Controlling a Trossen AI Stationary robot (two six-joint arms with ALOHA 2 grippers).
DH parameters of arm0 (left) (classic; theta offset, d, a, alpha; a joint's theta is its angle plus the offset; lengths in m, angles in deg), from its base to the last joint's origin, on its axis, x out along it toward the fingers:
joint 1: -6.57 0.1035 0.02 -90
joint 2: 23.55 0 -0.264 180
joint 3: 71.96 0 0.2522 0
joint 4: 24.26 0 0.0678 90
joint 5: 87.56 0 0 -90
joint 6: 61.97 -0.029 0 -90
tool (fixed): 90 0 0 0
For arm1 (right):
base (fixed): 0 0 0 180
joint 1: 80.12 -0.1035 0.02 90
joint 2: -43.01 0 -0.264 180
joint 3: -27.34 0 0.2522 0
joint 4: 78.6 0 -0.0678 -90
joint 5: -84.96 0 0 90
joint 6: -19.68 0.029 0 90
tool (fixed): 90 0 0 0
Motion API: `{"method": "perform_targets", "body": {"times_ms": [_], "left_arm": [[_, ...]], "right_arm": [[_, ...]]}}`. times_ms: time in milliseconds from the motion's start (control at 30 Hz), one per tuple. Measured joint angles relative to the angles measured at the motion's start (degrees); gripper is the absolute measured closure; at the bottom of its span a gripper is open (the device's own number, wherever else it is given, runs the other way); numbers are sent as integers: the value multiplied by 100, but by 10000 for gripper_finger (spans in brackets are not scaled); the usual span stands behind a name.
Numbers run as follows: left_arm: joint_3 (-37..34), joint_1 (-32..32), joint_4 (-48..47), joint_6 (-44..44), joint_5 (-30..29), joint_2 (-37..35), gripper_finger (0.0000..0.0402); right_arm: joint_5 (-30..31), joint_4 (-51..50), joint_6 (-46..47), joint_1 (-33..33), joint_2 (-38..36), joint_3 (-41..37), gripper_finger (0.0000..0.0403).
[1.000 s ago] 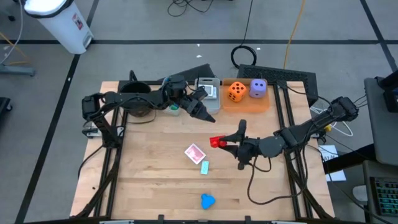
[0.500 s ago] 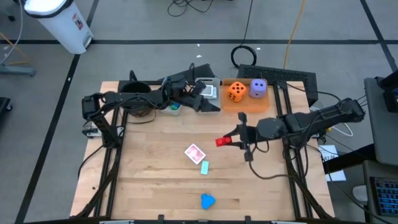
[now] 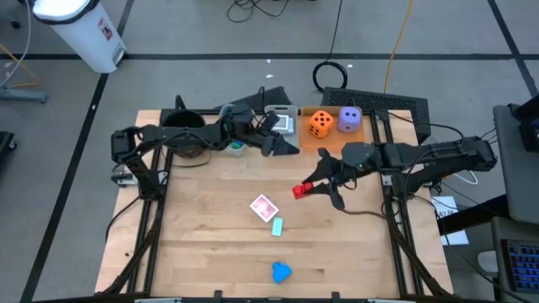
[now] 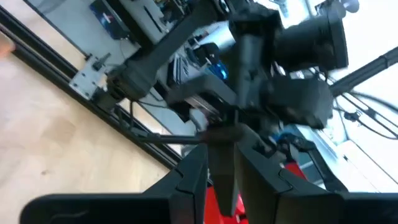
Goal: Pick & Place Toys
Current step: Put the red game piece into the left gray bin
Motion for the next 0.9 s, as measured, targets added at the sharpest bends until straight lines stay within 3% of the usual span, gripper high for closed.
{"method": "perform_targets", "body": {"times_ms": [167, 567, 800, 900], "left_arm": [[0, -253, -7, -224, -3, 0, 313], [0, -339, 154, -497, -162, 0, 314], [2, -303, 280, -649, 82, -9, 393], [2, -227, 286, -451, 398, -9, 377]], "right_arm": [[-522, 21, 256, 257, 0, 0, 307], [-528, 28, 291, 309, 0, 0, 307], [-512, 28, 330, 309, 0, 0, 307], [-508, 29, 332, 309, 0, 0, 307]]}}
